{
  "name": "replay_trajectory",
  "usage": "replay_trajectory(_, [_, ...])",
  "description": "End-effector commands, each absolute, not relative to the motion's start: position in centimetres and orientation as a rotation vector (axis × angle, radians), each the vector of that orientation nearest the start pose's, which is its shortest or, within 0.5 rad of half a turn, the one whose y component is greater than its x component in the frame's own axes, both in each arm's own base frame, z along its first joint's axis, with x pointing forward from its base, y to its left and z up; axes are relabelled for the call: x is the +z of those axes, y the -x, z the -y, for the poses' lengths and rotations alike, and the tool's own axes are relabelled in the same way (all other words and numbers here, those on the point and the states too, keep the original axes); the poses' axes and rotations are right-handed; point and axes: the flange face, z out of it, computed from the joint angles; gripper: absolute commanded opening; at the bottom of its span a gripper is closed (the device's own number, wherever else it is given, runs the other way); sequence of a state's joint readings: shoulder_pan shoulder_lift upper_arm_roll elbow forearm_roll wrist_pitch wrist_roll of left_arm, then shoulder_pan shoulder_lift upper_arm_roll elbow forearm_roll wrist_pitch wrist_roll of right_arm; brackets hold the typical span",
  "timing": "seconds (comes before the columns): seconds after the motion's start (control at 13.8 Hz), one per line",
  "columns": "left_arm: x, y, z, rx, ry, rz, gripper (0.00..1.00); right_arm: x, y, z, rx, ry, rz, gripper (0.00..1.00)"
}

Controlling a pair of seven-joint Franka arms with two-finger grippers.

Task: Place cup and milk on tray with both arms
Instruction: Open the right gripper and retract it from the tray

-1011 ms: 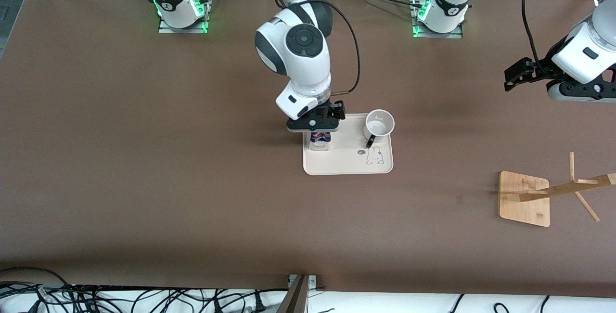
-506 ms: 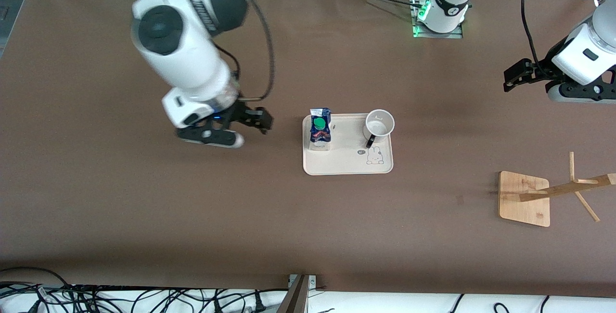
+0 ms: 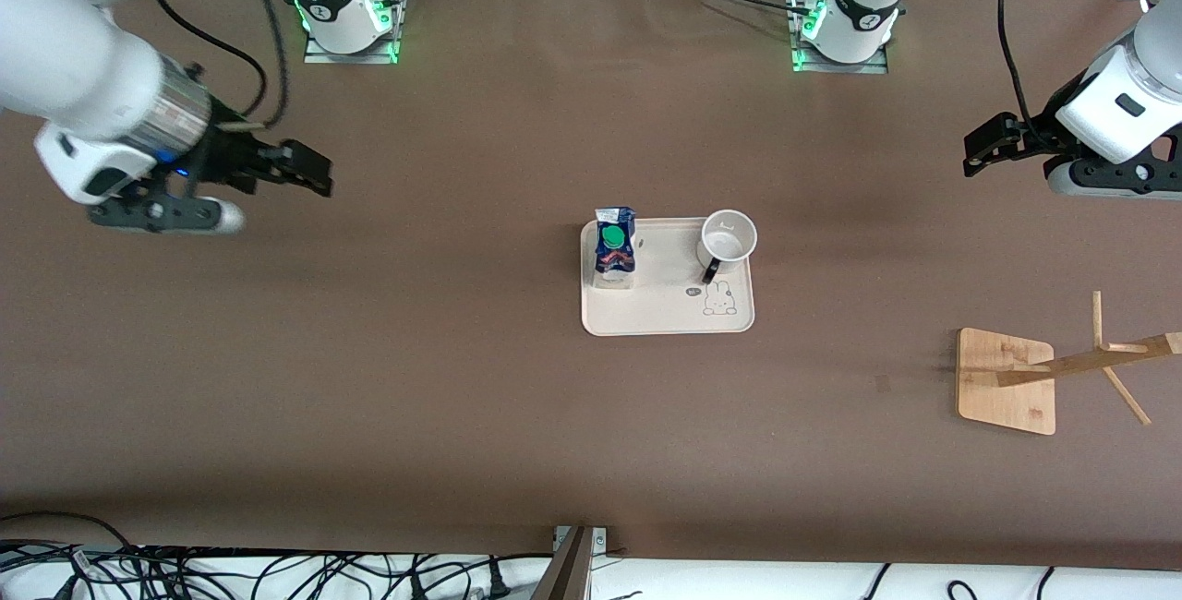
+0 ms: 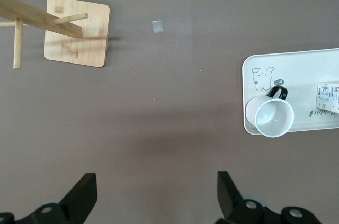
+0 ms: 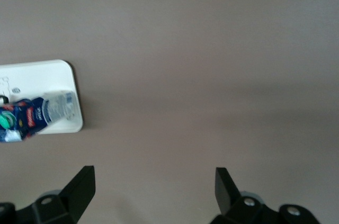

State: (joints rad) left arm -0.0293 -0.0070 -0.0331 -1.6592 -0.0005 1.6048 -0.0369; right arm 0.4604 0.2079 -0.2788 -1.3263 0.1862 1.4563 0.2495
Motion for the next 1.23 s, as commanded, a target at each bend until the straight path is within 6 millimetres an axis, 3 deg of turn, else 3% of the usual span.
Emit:
replay_trajectory(0.0, [59.4,-55.5,3.8,0.071,3.155,-0.047,1.0,61.5,-54.3,-10.4,0.17,3.015,-0.035,1.0])
replay_trajectory(0.29, [59.3,-56.6,4.4,0.04,3.158,-0.061,1.0,59.8,-51.9,-7.4,0.097,3.094,0.027,1.0])
replay_trajectory(0.51, [59.2,-56.5,4.6,0.055,3.157,-0.066,1.0,59.9,-52.4,-5.8,0.077,3.09,0.07,1.0])
replay_trajectory(0.87, [59.3,-56.5,4.5,0.052,3.157,-0.062,1.0,59.8,-53.4,-5.9,0.056,3.117,0.106,1.0])
replay_trajectory(1.16, [59.2,-56.5,4.5,0.052,3.155,-0.062,1.0,59.9,-54.1,-4.9,0.047,3.12,0.107,1.0])
